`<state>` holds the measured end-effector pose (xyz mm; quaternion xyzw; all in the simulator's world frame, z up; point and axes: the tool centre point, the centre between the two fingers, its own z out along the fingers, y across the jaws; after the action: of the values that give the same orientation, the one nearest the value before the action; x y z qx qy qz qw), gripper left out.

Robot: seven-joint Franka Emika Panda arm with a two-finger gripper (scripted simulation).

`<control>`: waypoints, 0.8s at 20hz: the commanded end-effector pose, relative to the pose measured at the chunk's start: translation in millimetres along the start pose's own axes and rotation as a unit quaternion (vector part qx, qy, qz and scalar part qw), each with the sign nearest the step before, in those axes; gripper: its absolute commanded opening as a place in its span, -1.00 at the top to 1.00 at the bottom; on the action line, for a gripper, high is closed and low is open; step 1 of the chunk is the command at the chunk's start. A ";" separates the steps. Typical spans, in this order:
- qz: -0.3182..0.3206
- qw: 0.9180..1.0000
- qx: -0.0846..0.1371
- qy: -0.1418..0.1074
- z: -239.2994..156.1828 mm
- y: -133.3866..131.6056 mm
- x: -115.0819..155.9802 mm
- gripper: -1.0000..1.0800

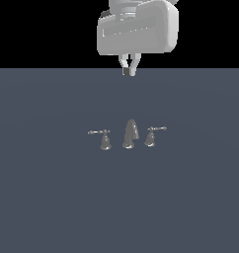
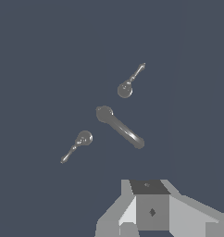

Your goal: Turn on the faucet by rotating a designated handle.

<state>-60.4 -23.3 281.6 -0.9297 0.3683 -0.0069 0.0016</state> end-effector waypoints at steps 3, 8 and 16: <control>0.050 0.999 0.000 0.000 30.9 -7.4 25.4 1.00; 0.105 0.994 -0.002 -0.001 65.3 -12.2 54.7 1.00; 0.197 0.980 -0.004 -0.001 122.0 -12.3 104.6 1.00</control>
<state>19.1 -78.9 172.0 -0.8488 0.5286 -0.0034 0.0000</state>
